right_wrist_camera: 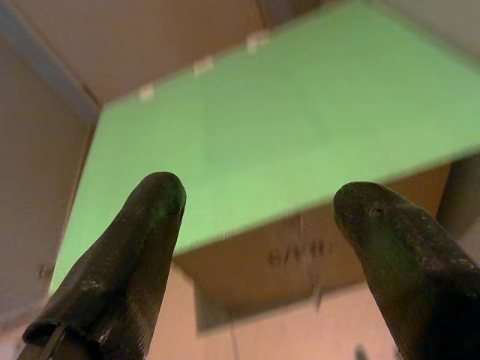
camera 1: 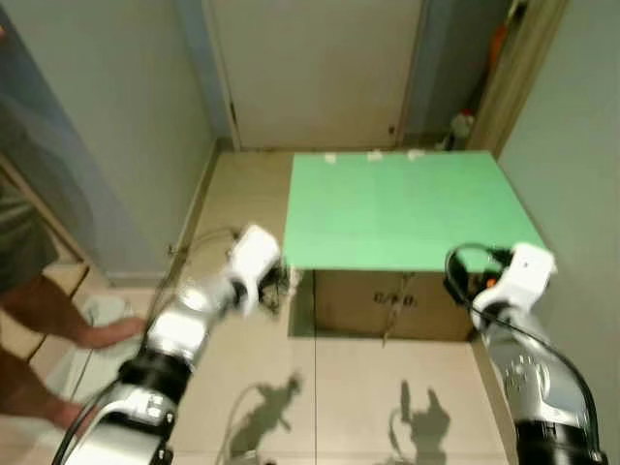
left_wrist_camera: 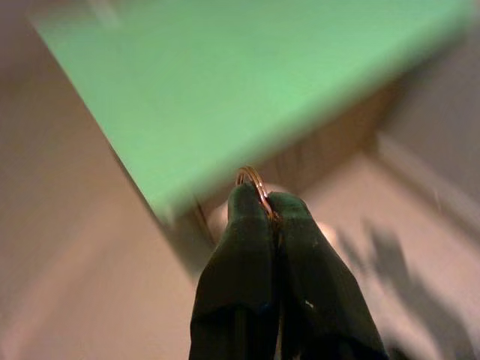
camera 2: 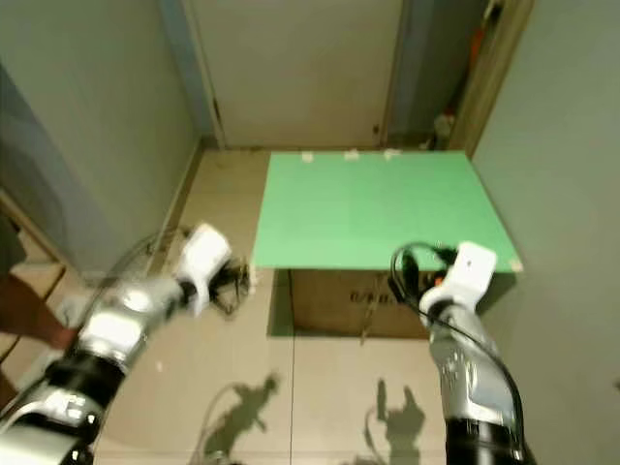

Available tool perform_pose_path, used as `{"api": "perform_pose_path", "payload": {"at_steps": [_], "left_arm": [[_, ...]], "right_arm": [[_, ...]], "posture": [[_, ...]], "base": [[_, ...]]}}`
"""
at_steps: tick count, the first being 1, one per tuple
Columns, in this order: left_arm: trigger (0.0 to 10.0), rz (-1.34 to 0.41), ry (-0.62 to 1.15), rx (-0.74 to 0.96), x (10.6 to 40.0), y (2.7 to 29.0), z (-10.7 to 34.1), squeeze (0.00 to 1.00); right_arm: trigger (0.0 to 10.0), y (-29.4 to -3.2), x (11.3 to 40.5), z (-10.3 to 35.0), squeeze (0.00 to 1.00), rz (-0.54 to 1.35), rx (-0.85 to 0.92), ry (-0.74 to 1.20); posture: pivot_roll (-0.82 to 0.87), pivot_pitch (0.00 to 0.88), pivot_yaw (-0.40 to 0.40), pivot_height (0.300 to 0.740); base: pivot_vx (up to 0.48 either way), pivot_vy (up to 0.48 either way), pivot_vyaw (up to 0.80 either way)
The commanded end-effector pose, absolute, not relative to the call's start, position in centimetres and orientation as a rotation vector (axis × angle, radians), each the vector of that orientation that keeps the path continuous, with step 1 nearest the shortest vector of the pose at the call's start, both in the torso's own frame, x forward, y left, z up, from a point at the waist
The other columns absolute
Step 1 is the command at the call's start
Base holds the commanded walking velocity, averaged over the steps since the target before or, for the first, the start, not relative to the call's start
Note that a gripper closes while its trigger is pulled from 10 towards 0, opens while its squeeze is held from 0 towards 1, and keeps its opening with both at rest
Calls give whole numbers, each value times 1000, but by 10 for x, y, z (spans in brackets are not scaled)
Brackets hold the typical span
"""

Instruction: Hang keys on a hook

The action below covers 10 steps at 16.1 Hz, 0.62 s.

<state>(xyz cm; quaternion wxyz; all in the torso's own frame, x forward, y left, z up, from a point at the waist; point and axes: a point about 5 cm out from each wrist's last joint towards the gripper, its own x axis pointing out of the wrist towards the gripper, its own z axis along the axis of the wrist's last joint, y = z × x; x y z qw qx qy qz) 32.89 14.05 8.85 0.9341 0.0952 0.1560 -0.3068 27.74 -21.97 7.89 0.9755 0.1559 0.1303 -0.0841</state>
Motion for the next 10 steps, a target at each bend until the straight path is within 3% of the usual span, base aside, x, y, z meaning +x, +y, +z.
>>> {"api": "perform_pose_path", "payload": {"at_steps": [1, 4, 6, 8, 10], "left_arm": [[0, -560, 159, 139, 324, 151, 112, 0], [0, -610, 17, 102, 287, 135, 125, 0], [0, -602, -6, 68, 263, 124, 125, 0], [0, -588, 28, 61, 266, 120, 116, 0], [0, -582, 44, 57, 265, 116, 118, 0]], "right_arm": [[10000, -234, 261, 77, 0, -210, 220, 208], [10000, -245, 223, 76, 0, -242, 140, 135], [10000, -235, 199, 79, 0, -223, 101, 96], [10000, -209, 207, 79, 0, -126, 84, 78], [10000, -201, 219, 85, 0, -113, 94, 44]], "posture": [[-157, 0, 61, 740], [-145, 0, 62, 740], [-138, 0, 41, 740], [-144, 0, 42, 740], [-147, 0, 45, 740]], "base": [[0, 0, 0], [0, 0, 0], [0, 0, 0], [0, 0, 0], [0, 0, 0]]}}
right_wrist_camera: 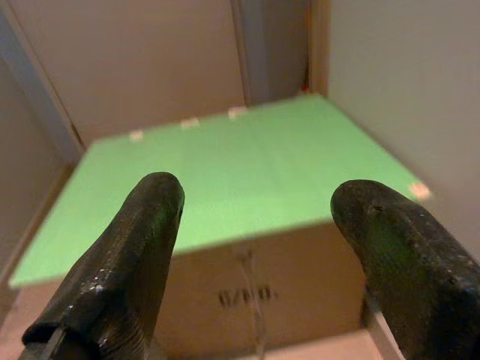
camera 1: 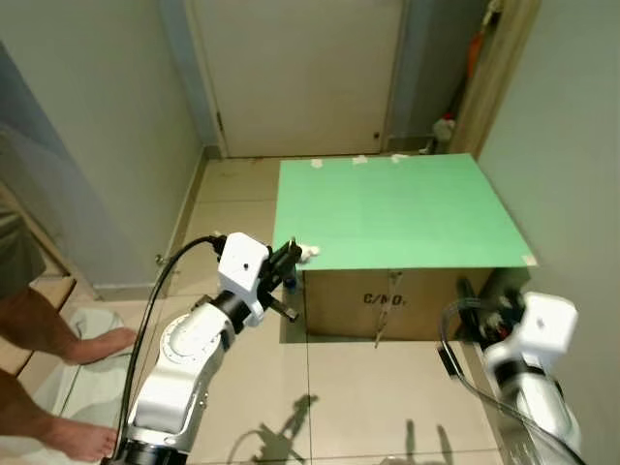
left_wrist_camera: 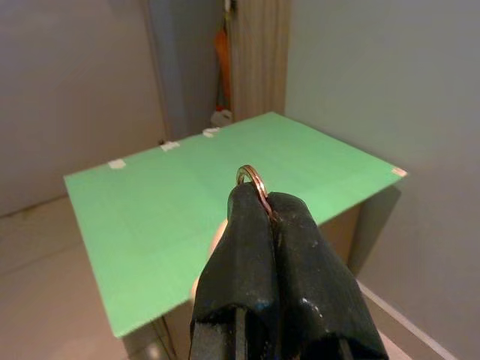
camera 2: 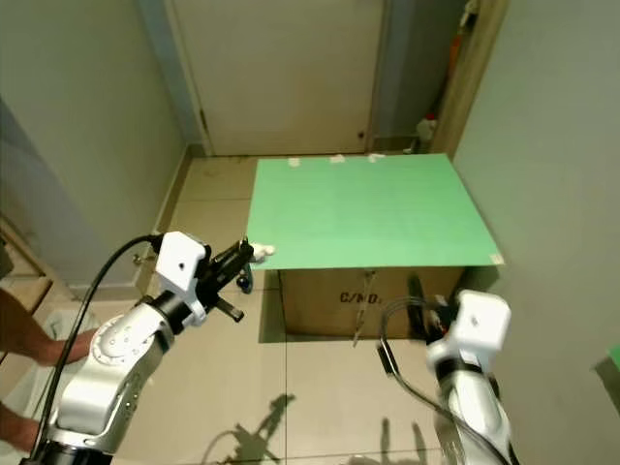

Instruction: Hang keys on a hook

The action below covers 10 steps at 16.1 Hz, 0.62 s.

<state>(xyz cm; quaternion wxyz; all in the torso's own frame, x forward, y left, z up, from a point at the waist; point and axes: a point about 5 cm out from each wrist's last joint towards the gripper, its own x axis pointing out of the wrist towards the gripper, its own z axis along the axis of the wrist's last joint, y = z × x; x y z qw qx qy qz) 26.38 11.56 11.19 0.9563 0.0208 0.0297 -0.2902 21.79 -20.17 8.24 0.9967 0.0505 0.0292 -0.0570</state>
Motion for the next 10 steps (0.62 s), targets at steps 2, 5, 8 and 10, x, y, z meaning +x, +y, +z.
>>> {"api": "perform_pose_path", "payload": {"at_steps": [2, 5, 8, 10], "left_arm": [[0, -575, -9, 138, 267, 114, 121, 0], [0, -337, -99, 456, 276, 141, 97, 0], [0, -216, -53, 441, 280, 154, 84, 0], [0, -186, -104, 389, 281, 148, 92, 0]], "right_arm": [[10000, -198, 223, 91, 0, -94, 32, -15], [10000, -194, 235, 89, 0, -72, -44, -113], [10000, -204, 238, 69, 0, -114, -19, -48], [10000, -209, 241, 67, 0, -132, -23, -46]], "posture": [[-151, 0, 49, 740], [-157, 0, 50, 740], [-158, 0, 46, 740], [-155, 0, 47, 740]], "base": [[0, 0, 0], [0, 0, 0], [0, 0, 0], [0, 0, 0]]}}
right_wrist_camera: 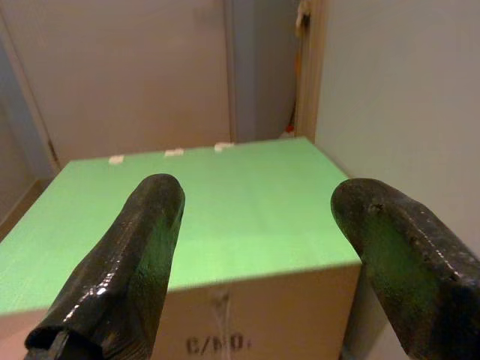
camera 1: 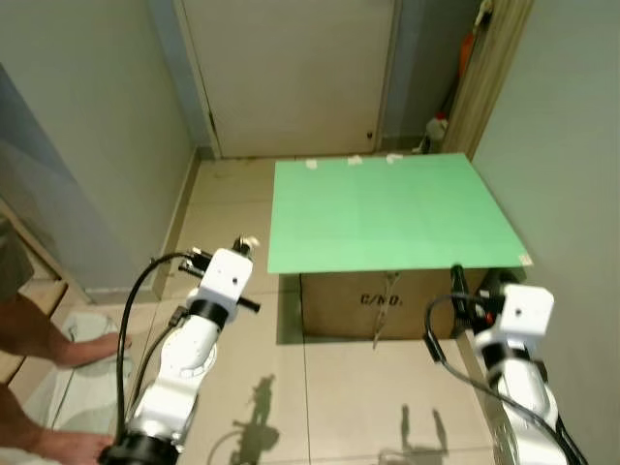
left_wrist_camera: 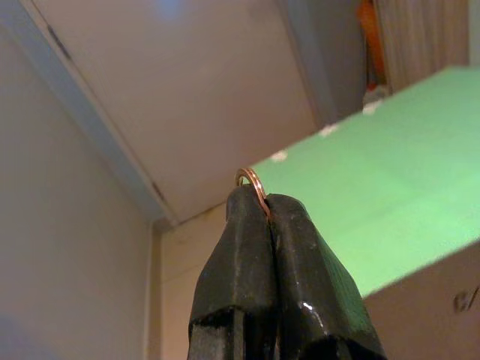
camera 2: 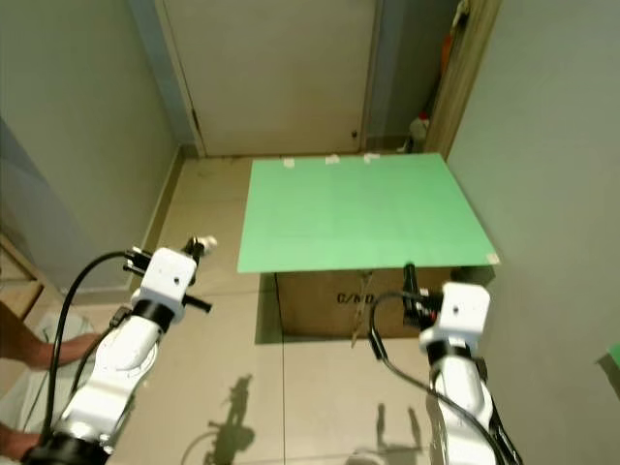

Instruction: Hang keys on a hook

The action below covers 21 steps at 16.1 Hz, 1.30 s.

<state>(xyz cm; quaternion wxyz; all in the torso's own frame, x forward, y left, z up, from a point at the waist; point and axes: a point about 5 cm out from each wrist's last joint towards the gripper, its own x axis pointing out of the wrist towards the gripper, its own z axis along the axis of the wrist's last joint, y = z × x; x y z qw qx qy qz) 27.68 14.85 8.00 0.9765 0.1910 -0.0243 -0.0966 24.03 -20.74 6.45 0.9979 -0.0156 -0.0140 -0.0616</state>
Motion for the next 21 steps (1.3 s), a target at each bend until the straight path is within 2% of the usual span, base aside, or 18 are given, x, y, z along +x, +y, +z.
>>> {"api": "perform_pose_path", "payload": {"at_steps": [1, 3, 7, 15, 21], "left_arm": [[0, -188, -134, 368, 282, 143, 94, 0], [0, -238, -82, 283, 288, 135, 92, 0], [0, -331, -45, 217, 296, 130, 97, 0], [0, -478, 0, 174, 303, 115, 93, 0], [0, -537, 1, 219, 314, 114, 98, 0]], "right_arm": [[10000, -210, 243, 64, 0, -143, -31, -38], [10000, -208, 248, 60, 0, -130, -11, -13], [10000, -199, 255, 62, 0, -80, -2, -3], [10000, -198, 258, 61, 0, -70, 6, 7], [10000, -198, 252, 57, 0, -69, -1, 23]], "posture": [[-149, 0, 46, 740], [-145, 0, 43, 740], [-143, 0, 43, 740], [-176, 0, 65, 740], [-200, 0, 83, 740]], "base": [[0, 0, 0], [0, 0, 0], [0, 0, -117], [0, 454, -780], [0, 0, -769]]}}
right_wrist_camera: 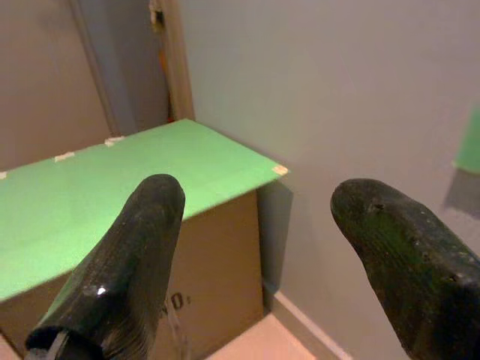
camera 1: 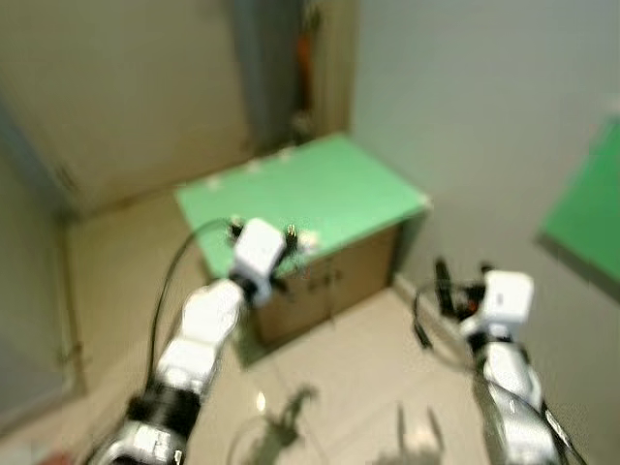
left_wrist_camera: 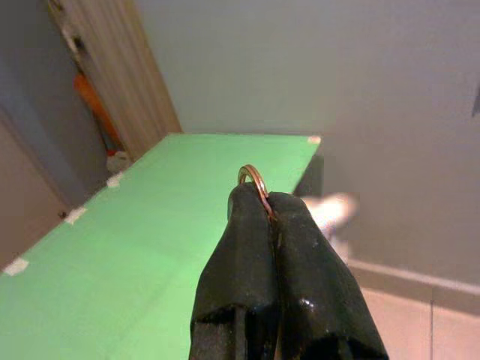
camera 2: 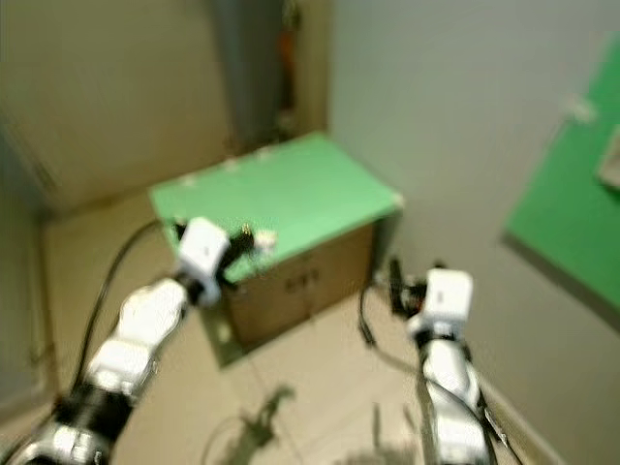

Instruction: Hang keys on a hook

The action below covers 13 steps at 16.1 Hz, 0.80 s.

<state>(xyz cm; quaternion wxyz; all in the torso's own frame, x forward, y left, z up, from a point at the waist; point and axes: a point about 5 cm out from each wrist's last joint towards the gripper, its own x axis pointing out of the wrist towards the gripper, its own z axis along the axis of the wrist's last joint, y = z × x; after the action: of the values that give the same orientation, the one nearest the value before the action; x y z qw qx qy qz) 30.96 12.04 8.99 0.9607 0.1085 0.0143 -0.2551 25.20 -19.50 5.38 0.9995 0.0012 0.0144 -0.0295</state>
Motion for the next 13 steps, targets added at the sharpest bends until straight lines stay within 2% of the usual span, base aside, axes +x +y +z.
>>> {"api": "perform_pose_path", "payload": {"at_steps": [1, 11, 13], "left_arm": [[0, -538, 7, 213, 316, 114, 98, 0], [0, -674, 71, 195, 324, 102, 95, 0], [0, -762, 92, 214, 332, 105, 101, 0]], "right_arm": [[10000, -197, 250, 55, 0, -69, 0, 26], [10000, -202, 242, 50, 0, -126, -12, 53], [10000, -198, 242, 45, 0, -60, -14, 120]], "posture": [[-203, 0, 85, 740], [-234, 0, 106, 740], [-235, 0, 108, 740]], "base": [[0, 465, -769], [0, 478, -767], [0, 0, 0]]}}
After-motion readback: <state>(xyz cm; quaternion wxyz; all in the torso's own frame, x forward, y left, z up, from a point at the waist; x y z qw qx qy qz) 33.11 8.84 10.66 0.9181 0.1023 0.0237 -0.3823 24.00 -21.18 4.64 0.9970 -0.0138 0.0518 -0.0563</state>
